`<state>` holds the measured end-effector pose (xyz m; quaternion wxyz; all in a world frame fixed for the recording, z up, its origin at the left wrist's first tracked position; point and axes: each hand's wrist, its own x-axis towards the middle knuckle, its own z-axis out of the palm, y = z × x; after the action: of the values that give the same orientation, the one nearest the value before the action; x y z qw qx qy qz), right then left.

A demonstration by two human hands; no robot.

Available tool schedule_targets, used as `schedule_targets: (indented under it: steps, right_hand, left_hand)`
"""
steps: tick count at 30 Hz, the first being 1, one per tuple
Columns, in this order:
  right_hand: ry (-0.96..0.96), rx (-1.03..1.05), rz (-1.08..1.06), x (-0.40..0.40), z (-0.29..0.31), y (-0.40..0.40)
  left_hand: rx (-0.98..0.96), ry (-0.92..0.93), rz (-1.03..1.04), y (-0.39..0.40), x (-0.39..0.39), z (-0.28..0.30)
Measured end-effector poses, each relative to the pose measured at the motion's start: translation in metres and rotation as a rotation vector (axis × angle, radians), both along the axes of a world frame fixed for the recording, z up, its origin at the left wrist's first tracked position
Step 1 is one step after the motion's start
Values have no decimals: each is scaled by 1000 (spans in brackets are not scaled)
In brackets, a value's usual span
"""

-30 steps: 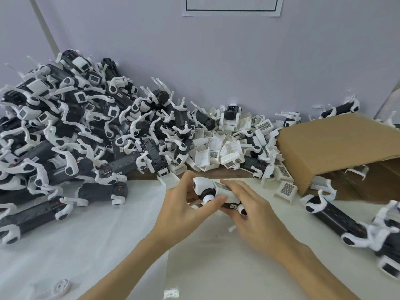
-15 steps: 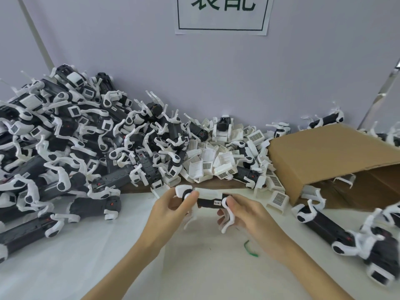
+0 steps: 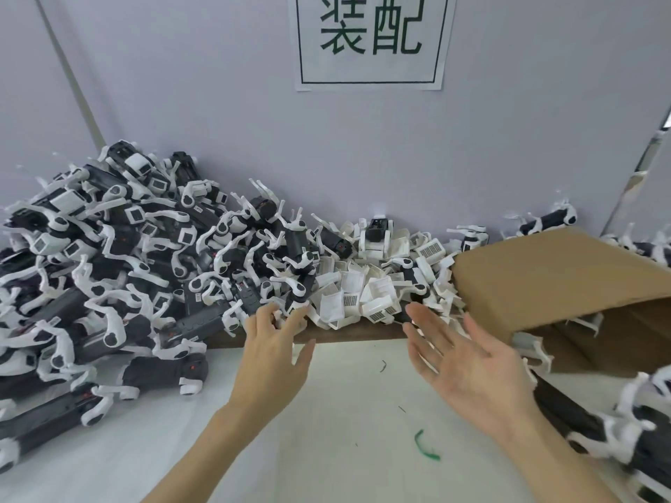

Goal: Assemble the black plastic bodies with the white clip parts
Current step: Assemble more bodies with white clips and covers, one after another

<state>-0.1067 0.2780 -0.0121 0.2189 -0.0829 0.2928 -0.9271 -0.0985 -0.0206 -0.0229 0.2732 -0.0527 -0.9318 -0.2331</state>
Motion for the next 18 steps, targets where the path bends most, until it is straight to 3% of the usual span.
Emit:
schedule_targets:
  steps: [7,14,18]
  right_hand:
    - [-71,100,-35,3,-11,-9]
    - [-73,138,-22,4,-12,-13]
    - [-69,176,-30,7,-11,-17]
  left_hand:
    - [-424,-165,83,-7,-65,5]
    - [-154,208,59,8,-39,18]
    - [117,279,-181,32,2,19]
